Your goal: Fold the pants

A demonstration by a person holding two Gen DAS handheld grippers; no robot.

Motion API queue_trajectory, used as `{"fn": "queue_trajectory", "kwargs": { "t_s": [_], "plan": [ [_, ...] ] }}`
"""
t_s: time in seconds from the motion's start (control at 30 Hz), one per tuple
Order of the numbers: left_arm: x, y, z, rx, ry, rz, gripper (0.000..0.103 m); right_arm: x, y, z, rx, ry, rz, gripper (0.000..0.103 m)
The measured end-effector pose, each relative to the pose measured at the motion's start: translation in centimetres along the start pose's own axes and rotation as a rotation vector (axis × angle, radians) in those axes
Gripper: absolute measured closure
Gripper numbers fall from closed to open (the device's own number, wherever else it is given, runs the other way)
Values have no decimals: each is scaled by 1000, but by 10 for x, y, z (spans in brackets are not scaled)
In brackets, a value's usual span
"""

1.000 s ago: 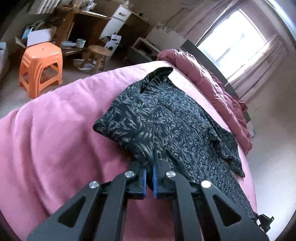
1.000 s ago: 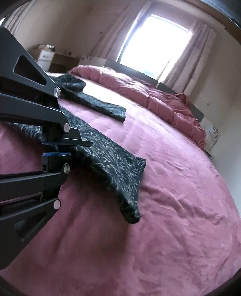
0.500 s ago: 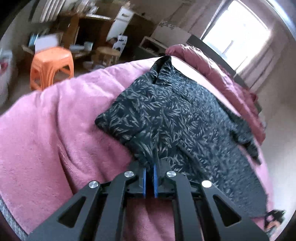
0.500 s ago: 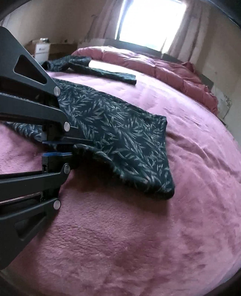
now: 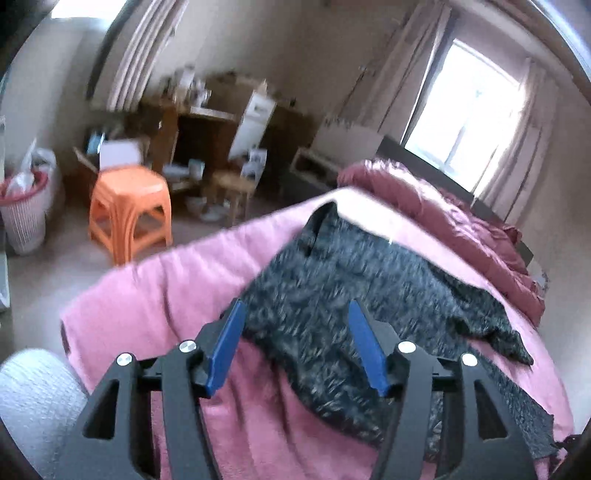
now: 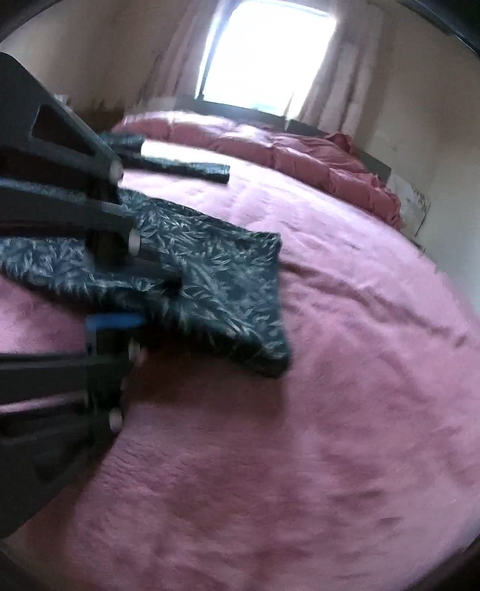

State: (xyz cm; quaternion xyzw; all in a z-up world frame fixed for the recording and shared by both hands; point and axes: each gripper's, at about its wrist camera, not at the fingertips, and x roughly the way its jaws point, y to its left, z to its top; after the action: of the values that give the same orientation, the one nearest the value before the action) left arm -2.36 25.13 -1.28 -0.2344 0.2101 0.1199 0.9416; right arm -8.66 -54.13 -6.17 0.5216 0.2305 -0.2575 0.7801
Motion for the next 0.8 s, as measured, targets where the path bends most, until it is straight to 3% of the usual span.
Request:
{"fn": "queue_trajectory", "kwargs": {
  "t_s": [0.1,0.17,0.23,0.27,0.33,0.37,0.43,0.5,0.63,0.8],
  "plan": [
    [-3,-14,6,8,-11,-39,35,-18,15,4,-87,-97,-39,98],
    [3,-29,6,37,24,-77,28,-12,11,5,-79,-67,-128,94],
    [13,-47,3,76,61,-111,26,-15,-4,8,7,-66,-148,92],
    [23,-63,-1,108,96,-130,20,-24,-10,11,46,-102,-136,88],
    [38,-86,-7,157,147,-156,19,-44,-9,13,35,-196,-164,56],
    [48,-101,-11,186,169,-174,15,-54,-6,12,11,-249,-166,51],
    [69,-128,-20,250,220,-207,13,-63,8,8,-63,-285,-116,51],
    [86,-148,-26,289,251,-226,11,-56,27,2,-178,-247,-80,51],
    [118,-181,-34,334,319,-212,8,-18,72,-20,-379,-33,21,51],
    [158,-183,-39,300,375,-187,2,27,118,-51,-534,205,105,51]
  ]
}}
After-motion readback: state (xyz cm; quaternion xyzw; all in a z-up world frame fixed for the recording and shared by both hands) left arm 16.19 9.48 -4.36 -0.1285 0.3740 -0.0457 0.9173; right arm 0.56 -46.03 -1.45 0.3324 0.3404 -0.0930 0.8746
